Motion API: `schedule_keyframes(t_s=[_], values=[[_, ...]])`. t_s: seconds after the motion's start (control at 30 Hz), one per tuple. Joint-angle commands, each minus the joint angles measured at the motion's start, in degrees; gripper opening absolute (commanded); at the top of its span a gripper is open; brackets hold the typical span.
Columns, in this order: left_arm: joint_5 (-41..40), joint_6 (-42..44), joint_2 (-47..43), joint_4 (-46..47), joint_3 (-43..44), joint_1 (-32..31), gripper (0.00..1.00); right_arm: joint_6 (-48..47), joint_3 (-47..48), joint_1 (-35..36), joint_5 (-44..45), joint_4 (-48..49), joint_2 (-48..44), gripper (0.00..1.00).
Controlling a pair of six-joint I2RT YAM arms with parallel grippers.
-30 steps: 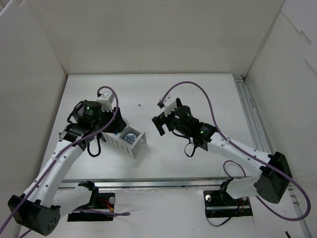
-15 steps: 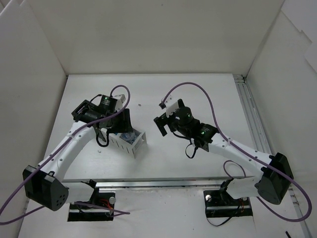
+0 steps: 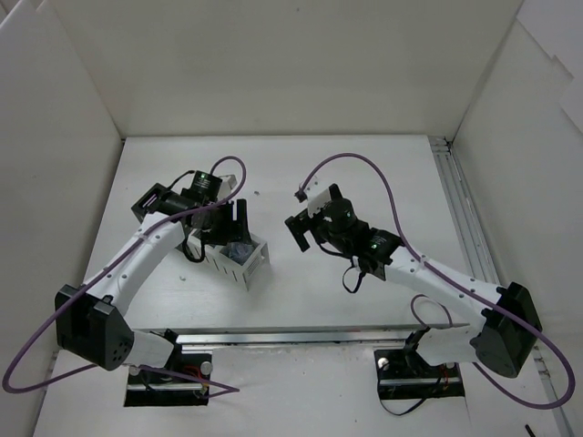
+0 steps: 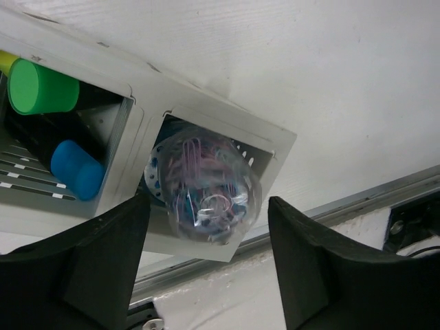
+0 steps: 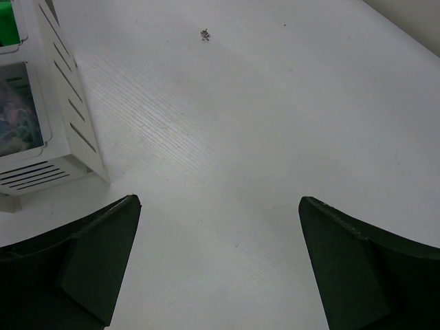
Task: Sort the stationery into containers
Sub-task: Place the stationery in the storage box, then reset both arms
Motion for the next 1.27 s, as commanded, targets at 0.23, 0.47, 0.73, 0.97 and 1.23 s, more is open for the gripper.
schedule_keyframes(t_s=[0.23,0.47,0.73,0.97,1.23], values=[[-6.3,2.0,-5.2,-0.6,13.3,1.1,1.00,0.9,0.9,-0.1,3.3,1.5,-4.1,0.98],[-24.7,-2.3,-17.8,1.6,7.0,1.1,1.00,15.6,-4.2,-4.8,15.5,1.4,-8.8,0.98],[-47.6,-11.5,-43.8,11.1,-17.4,1.1,1.00,27.3,-14.9,-17.0,19.7,-0.2,-22.0,0.98],[-48.5,-11.6,-47.6,10.6,-19.0,1.1,0.99,28.9,-16.3,-17.2,27.0,-4.2,-26.8,0.98],[-49.8,-12.0,-43.3,7.9,-17.5,1.1,1.00,30.2,-16.2,-17.2,29.3,-4.8,-27.9,0.98]])
